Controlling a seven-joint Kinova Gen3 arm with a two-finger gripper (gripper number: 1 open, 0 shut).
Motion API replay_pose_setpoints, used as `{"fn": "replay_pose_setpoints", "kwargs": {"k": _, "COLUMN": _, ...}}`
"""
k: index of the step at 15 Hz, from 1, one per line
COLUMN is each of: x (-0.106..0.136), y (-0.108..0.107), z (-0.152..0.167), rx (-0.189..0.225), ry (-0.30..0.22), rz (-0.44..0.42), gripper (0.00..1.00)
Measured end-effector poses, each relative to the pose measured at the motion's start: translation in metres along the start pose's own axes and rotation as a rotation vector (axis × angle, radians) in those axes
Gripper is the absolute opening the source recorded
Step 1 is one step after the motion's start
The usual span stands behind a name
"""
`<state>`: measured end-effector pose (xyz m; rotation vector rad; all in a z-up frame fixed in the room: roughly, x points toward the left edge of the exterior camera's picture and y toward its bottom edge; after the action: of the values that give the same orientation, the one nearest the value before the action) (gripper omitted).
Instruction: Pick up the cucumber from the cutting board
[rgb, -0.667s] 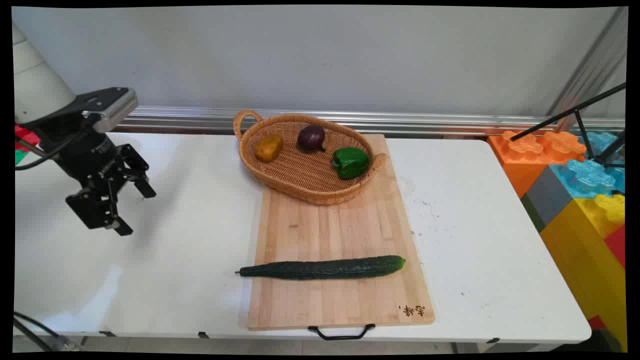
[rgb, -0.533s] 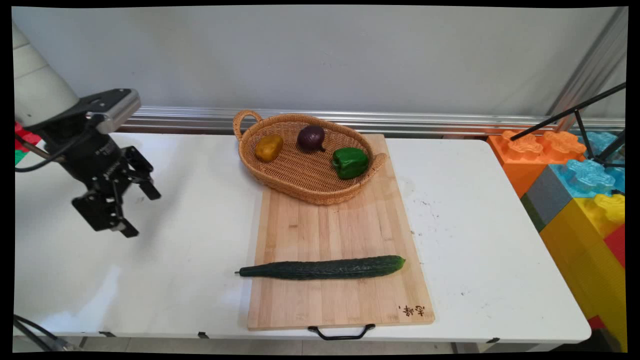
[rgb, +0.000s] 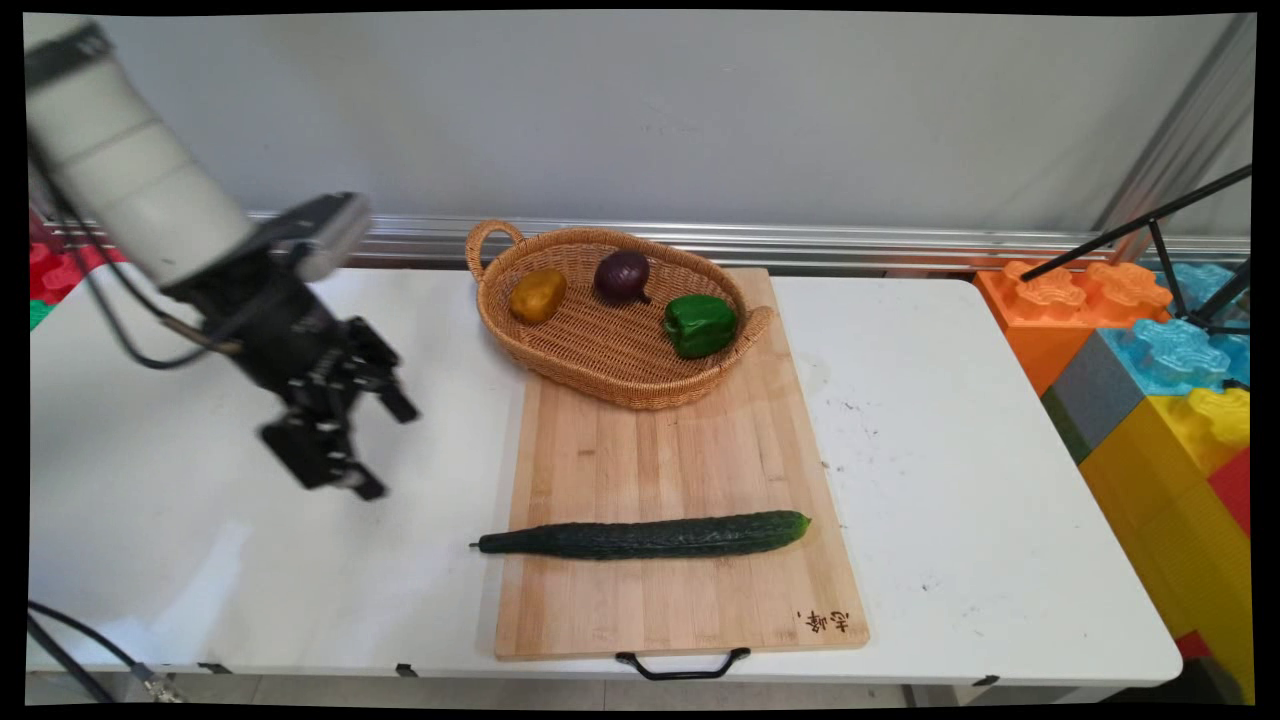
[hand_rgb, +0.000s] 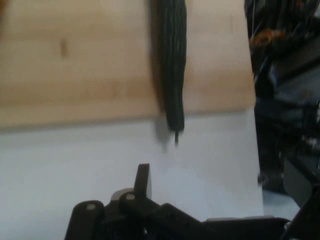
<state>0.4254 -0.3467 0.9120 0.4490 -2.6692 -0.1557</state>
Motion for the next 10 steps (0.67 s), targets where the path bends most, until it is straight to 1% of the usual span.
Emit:
{"fn": "replay_pose_setpoints", "kwargs": {"k": 1, "x": 0.012, "y": 0.000, "z": 0.010, "rx": -0.003, "ry": 0.016, "rz": 0.001, "gripper": 1.00}}
{"fn": "replay_pose_setpoints", "kwargs": {"k": 5, "x": 0.050, "y": -0.001, "z": 0.045, "rx": -0.011, "ry": 0.054, "rz": 0.004, "gripper": 1.00}}
{"fn": "replay_pose_setpoints", "kwargs": {"k": 7, "x": 0.066, "y": -0.002, "z": 0.065, "rx": -0.013, "ry": 0.065, "rz": 0.003, "gripper": 1.00}}
{"fn": "replay_pose_setpoints", "kwargs": {"k": 10, "x": 0.093, "y": -0.005, "z": 0.105, "rx": -0.016, "ry": 0.067, "rz": 0.000, "gripper": 1.00}}
